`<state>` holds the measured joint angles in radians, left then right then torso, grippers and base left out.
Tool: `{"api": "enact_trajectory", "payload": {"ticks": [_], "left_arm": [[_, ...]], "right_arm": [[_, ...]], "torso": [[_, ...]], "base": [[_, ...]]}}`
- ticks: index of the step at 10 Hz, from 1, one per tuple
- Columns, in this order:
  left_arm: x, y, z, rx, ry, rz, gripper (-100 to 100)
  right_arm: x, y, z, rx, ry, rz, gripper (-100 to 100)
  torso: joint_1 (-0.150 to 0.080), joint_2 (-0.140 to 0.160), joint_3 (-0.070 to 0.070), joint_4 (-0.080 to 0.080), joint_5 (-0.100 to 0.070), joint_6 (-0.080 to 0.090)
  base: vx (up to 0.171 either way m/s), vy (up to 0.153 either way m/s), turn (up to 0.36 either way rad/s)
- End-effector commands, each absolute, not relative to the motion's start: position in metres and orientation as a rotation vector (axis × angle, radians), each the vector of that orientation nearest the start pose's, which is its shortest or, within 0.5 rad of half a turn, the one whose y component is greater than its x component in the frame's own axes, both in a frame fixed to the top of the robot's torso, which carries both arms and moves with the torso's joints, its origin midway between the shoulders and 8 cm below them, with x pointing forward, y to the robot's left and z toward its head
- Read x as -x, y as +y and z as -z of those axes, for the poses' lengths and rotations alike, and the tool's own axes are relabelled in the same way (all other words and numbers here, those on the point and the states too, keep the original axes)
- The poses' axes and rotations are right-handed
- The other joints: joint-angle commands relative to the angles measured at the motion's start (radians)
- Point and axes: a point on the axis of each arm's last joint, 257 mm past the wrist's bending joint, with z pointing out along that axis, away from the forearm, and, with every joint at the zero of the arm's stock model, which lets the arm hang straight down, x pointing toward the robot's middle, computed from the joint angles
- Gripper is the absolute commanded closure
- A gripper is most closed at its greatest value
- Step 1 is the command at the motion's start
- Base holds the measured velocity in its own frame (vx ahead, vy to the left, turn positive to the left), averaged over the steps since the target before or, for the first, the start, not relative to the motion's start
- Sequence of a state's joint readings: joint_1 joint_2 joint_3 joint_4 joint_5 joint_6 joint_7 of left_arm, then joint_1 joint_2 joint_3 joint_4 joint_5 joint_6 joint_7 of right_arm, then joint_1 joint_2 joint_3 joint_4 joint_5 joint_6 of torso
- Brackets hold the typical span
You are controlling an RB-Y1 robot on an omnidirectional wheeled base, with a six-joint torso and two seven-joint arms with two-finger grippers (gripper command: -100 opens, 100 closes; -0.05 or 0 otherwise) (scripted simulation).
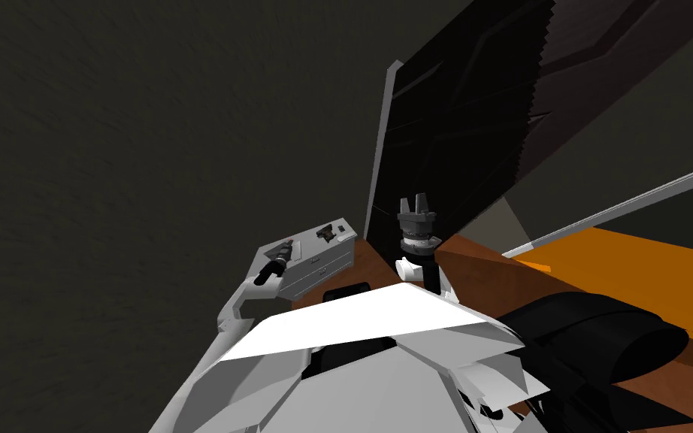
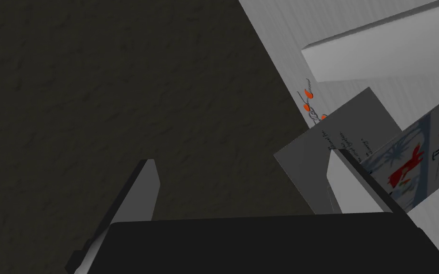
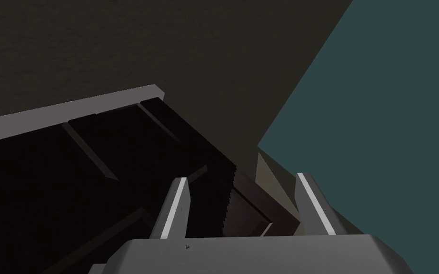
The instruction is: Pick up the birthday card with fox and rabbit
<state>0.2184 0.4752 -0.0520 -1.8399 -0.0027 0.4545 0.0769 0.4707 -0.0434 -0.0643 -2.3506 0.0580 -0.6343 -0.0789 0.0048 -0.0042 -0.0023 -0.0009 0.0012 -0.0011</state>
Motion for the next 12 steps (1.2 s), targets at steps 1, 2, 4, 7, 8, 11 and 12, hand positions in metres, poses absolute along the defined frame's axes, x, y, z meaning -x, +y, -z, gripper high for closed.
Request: {"api": "enact_trajectory", "payload": {"ticks": [1,2,4,7,8,11,12], "left_arm": [[-0.458,0.379,0.302,1.219,1.662,0.607,-100],[-0.455,0.386,0.309,1.233,1.677,0.576,-100],[-0.448,0.399,0.322,1.258,1.702,0.521,-100],[-0.427,0.420,0.351,1.317,1.751,0.424,-100],[-0.434,0.417,0.344,1.301,1.739,0.447,-100],[-0.453,0.429,0.341,1.269,1.748,0.456,-100],[-0.446,0.436,0.355,1.302,1.762,0.437,-100]], "right_arm": [[-0.303,-0.270,-0.086,-0.415,0.512,-1.341,0],[-0.303,-0.270,-0.086,-0.415,0.512,-1.341,0],[-0.303,-0.270,-0.086,-0.415,0.512,-1.341,0],[-0.303,-0.270,-0.086,-0.415,0.512,-1.341,0],[-0.303,-0.270,-0.086,-0.415,0.512,-1.341,0],[-0.303,-0.270,-0.086,-0.415,0.512,-1.341,0],[-0.303,-0.270,-0.086,-0.415,0.511,-1.341,0]], "torso": [[0.000,0.000,0.000,0.000,0.000,0.000],[0.000,0.000,0.000,0.000,0.000,0.000],[0.001,-0.001,-0.001,0.000,0.000,0.000],[0.001,-0.002,-0.001,0.000,0.000,0.000],[0.000,-0.002,-0.001,0.000,0.000,0.000],[-0.004,0.005,0.003,0.001,-0.001,0.001],[-0.007,0.007,0.004,0.002,-0.001,0.001]], "base": [[0.064,0.044,0.072],[0.069,0.059,0.064],[0.077,0.049,0.071],[0.085,0.045,0.092],[0.040,0.013,0.012],[-0.023,-0.029,-0.029],[-0.039,-0.056,-0.014]]}}
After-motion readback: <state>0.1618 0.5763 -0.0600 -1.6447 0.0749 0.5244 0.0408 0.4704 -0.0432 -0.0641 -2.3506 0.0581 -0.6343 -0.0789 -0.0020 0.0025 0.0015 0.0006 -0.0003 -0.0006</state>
